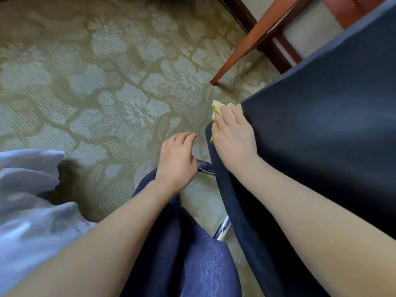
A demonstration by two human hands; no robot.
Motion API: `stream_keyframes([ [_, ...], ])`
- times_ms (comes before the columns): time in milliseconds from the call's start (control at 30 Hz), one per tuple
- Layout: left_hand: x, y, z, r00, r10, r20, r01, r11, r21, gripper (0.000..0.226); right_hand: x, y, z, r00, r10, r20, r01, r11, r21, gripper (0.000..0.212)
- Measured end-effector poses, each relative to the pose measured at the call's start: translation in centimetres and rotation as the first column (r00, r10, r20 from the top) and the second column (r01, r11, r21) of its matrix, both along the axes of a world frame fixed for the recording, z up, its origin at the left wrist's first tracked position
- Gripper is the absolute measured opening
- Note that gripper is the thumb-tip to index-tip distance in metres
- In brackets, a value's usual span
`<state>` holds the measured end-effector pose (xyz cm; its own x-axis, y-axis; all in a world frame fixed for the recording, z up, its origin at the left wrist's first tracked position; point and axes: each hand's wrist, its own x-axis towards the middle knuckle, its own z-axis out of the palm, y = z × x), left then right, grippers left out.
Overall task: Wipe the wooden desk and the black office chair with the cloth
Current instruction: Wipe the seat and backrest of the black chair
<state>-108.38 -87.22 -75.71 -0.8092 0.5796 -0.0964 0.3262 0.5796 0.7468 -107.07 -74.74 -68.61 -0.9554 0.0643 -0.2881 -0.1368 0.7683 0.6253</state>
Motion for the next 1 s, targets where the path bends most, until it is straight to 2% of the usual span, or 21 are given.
stream_keyframes([
  [100, 0.5, 0.7, -1.0, 0.997, 0.073, 0.037, -0.074, 0.997, 0.026, 0.056, 0.6, 0.1, -1.8, 0.994, -0.082, 0.068, 0.088, 0.993, -0.083, 0.046],
  [233, 1.1, 1.3, -1.4, 0.957, 0.169, 0.235, -0.202, 0.972, 0.122, 0.052, 3.3, 0.0, -3.1, 0.984, 0.093, 0.15, -0.092, 0.996, -0.013, 0.05],
  [300, 2.0, 1.6, -1.5, 0.928, 0.172, 0.33, -0.232, 0.961, 0.151, 0.052, 4.6, 0.0, -3.1, 0.978, 0.102, 0.183, -0.102, 0.995, -0.005, 0.05],
  [367, 3.1, 1.6, -1.5, 0.922, 0.128, 0.365, -0.189, 0.972, 0.137, 0.055, 6.0, -0.1, -3.0, 0.973, 0.102, 0.209, -0.099, 0.995, -0.022, 0.051],
  [533, 4.5, 1.6, -1.4, 0.928, -0.087, 0.363, 0.047, 0.992, 0.119, 0.063, 10.8, -0.6, -2.2, 0.948, 0.107, 0.299, -0.078, 0.991, -0.107, 0.051],
  [667, 4.6, 1.7, -1.1, 0.901, -0.202, 0.384, 0.197, 0.979, 0.054, 0.068, 12.8, -1.1, 0.5, 0.966, 0.052, 0.253, -0.024, 0.994, -0.111, 0.048],
  [767, 4.4, 1.6, -0.9, 0.906, -0.136, 0.401, 0.144, 0.989, 0.01, 0.066, 12.9, -0.7, 2.0, 0.992, 0.049, 0.118, -0.036, 0.994, -0.105, 0.05],
  [867, 4.2, 1.4, -0.9, 0.91, -0.041, 0.413, 0.061, 0.997, -0.037, 0.066, 11.6, -0.2, 3.4, 0.998, 0.055, -0.035, -0.058, 0.995, -0.087, 0.04],
  [1000, 4.1, 1.3, -0.6, 0.896, 0.016, 0.444, -0.006, 1.0, -0.023, 0.063, 6.8, 0.5, 4.5, 0.985, 0.068, -0.161, -0.062, 0.997, 0.042, 0.039],
])
